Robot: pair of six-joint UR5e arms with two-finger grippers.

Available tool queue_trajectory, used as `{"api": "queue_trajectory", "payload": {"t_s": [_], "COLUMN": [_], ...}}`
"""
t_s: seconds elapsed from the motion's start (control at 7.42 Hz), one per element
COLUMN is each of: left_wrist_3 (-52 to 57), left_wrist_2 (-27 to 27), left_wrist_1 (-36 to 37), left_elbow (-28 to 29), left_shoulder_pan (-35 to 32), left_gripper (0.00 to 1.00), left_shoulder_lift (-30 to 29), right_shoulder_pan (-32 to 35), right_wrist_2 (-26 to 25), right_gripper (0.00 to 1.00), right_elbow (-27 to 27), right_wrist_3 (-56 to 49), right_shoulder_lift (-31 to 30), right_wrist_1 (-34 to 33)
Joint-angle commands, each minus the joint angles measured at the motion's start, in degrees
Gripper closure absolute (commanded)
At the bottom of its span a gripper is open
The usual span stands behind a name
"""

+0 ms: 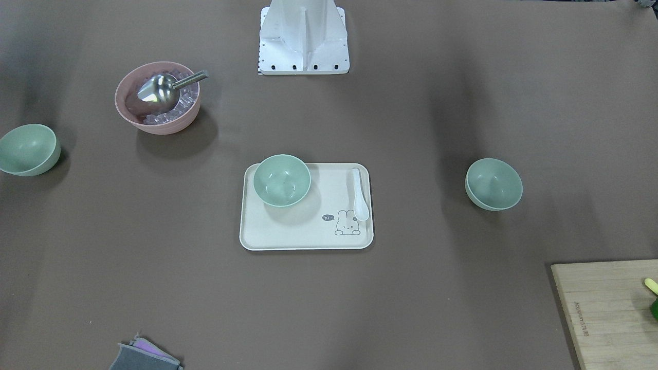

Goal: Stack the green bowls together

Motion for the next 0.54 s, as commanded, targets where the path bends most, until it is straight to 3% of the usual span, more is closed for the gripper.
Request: {"api": "queue_trajectory", "payload": {"t_s": [0.0,0.4], "left_wrist_3": [0.87,0.88], "left_wrist_2": [0.02,-0.07], "left_wrist_1": [-1.13,-2.54], "left_elbow": [0.02,0.2], "left_shoulder_pan": [0.02,0.02], "left_gripper": [0.02,0.02], "left_shoulder_lift": [0.68,-0.02], "right_shoulder_pan": [-0.09,-0.09], "right_wrist_2": [0.07,1.81], "right_gripper": [0.0,0.0], "right_elbow": [-0.06,0.46], "right_wrist_3": [0.02,0.11], "right_shoulder_lift": [0.14,0.75], "right_wrist_1": [0.34,0.43]}}
